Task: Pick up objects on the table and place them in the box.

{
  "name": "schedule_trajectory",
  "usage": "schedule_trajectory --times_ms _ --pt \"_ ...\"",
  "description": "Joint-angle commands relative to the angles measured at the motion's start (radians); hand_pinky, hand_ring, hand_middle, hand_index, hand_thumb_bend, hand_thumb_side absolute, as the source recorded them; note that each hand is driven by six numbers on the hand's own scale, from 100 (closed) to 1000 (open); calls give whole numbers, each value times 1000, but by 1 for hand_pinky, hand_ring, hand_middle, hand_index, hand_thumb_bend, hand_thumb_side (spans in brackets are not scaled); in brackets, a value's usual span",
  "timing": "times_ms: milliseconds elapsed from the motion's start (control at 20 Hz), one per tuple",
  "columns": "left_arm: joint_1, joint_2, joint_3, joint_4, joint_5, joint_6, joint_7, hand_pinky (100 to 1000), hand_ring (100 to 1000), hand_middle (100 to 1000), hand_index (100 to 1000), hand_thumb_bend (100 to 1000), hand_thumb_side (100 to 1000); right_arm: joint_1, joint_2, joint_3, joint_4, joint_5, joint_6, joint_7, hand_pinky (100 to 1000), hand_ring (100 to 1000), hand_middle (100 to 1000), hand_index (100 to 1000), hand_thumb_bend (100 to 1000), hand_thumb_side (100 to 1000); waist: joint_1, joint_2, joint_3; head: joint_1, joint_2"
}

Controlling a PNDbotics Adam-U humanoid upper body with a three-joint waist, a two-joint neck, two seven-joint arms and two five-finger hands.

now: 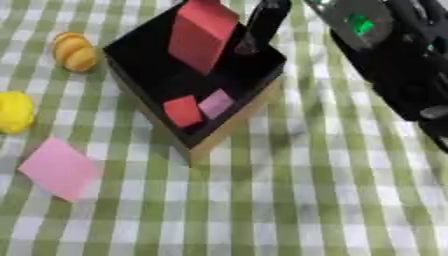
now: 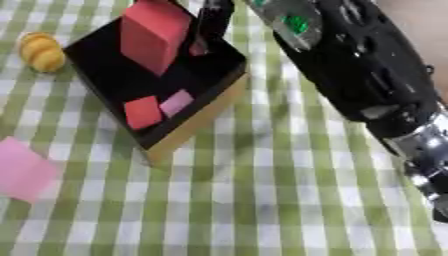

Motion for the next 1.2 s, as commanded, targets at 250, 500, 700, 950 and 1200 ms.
schedule_trajectory --times_ms 250,500,700,950,1200 --pt "-13 30 6 -16 5 -4 1 771 744 718 786 772 775 -30 30 15 68 132 -55 -16 831 830 731 838 479 100 1 -16 7 -2 -6" --pt "-18 31 5 -16 4 -5 0 771 744 718 787 773 776 -27 40 20 100 211 -86 -12 860 876 795 892 503 177 0 -17 10 0 -1" --pt "-15 31 8 -16 4 -4 2 770 744 718 787 774 775 -21 32 8 84 209 -81 -33 868 882 815 909 458 272 -1 -19 10 7 1" --pt "-14 32 7 -16 4 -4 2 771 744 718 788 774 776 -19 22 -4 56 152 -62 -23 870 877 809 913 438 299 0 -23 8 11 5" --pt "-9 35 9 -16 2 -3 3 771 745 718 788 772 777 -8 -10 -40 -26 78 -16 -48 852 843 769 900 385 291 3 -28 4 35 12"
